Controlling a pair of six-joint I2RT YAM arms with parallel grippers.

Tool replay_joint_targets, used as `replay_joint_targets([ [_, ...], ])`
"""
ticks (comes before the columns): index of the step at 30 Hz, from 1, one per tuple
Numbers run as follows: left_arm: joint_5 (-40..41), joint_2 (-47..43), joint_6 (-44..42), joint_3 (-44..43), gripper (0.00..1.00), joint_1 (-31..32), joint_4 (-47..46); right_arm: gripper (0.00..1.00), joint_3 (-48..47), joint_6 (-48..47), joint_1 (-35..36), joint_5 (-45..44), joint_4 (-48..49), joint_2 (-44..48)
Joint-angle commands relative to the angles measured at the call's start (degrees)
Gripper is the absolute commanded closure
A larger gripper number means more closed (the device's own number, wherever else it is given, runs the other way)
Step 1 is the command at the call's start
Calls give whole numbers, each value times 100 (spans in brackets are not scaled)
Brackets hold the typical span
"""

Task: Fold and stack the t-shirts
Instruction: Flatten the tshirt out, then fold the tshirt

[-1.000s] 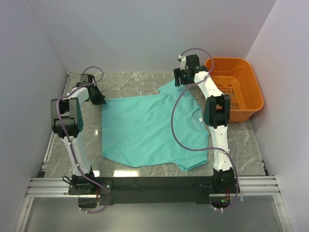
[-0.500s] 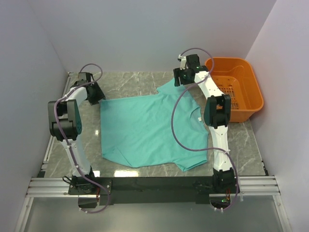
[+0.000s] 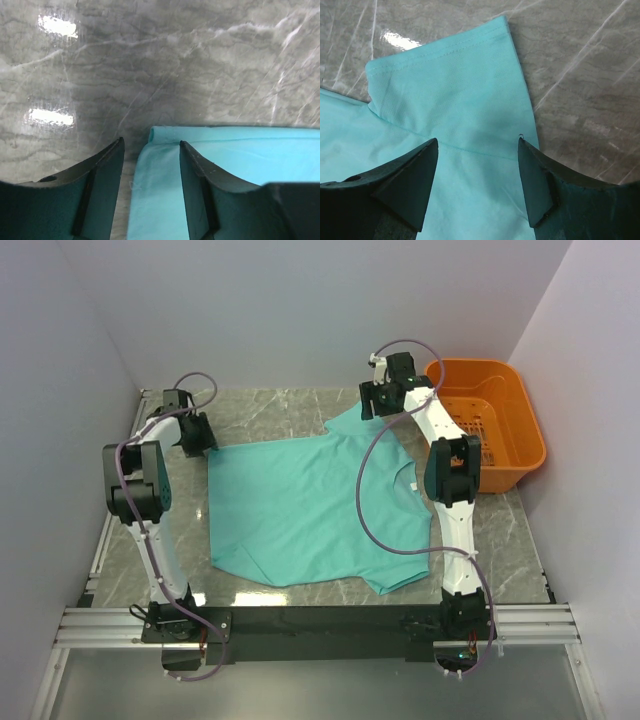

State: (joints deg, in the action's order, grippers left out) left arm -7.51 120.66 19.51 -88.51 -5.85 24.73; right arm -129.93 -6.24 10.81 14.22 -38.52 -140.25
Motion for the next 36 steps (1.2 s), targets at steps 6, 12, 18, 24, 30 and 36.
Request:
replay_joint_targets([
  [6,-619,177,-782,-333,47,-198,260,28,161,26,-44,125,108,560],
  [12,-726,379,-922,-334,50,-93,251,28,187,26,-61,160,82,595],
  [18,-594,572,-1045,-553,53,171,418,28,196,35,-70,187,64,586],
  [24,-365,423,-1002,-422,72,163,418,28,161,35,-79,160,55,569],
  [30,-138,37,-958,-299,99,154,366,28,21,0,-79,81,11,516],
  [36,-198,-613,-949,149,99,198,217,28,-506,-44,-53,-233,-103,261],
])
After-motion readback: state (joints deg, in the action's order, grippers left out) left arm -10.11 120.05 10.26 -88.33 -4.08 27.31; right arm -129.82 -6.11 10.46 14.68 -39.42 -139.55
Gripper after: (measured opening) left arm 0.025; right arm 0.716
